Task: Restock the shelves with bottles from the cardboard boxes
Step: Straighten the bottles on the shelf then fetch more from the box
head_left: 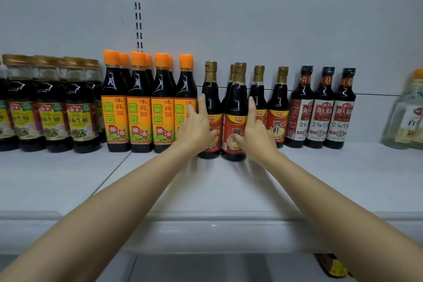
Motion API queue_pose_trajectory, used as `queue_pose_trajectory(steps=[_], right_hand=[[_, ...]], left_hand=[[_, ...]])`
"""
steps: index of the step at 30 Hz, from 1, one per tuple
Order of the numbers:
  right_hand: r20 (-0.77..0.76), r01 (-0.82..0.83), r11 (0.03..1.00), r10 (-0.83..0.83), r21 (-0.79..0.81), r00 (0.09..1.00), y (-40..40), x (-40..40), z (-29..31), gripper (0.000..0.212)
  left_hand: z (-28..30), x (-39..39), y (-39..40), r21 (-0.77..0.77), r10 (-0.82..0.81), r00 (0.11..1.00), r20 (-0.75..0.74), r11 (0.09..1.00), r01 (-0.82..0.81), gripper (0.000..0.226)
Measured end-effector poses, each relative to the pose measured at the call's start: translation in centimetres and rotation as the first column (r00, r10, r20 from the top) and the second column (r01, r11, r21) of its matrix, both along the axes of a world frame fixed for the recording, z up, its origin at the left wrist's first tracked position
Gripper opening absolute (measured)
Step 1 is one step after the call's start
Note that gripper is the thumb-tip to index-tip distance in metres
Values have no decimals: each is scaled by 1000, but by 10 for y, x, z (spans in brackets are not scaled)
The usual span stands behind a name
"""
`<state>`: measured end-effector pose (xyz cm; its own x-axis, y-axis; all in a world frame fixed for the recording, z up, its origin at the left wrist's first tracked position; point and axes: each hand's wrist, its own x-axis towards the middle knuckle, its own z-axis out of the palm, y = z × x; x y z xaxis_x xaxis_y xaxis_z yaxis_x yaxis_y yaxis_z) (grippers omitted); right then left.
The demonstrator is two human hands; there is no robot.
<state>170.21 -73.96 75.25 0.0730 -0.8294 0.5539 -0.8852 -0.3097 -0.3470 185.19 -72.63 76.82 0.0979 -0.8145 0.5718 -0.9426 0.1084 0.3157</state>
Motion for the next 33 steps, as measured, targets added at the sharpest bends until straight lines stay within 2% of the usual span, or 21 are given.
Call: queue_pose_trajectory(steps=[5, 24, 29, 33], right_hand=[[-14, 0, 998, 1, 69, 1000, -5, 7, -7, 102], [-60, 31, 994, -25, 106, 998, -16, 9, -1, 99], [-111, 51, 986, -34, 158, 993, -12, 6, 3, 102], [-100, 50, 975, -29, 216, 995, 7, 1, 12, 99]], left_hand=[[-5, -4, 0, 43, 29, 998, 56, 999, -31, 97], [-5, -13, -6, 72, 85, 996, 33, 994, -88, 92], [-2, -9, 2, 120, 43, 998, 35, 992, -47, 95], [1, -2, 18, 192, -27, 999, -46, 981, 35, 92]])
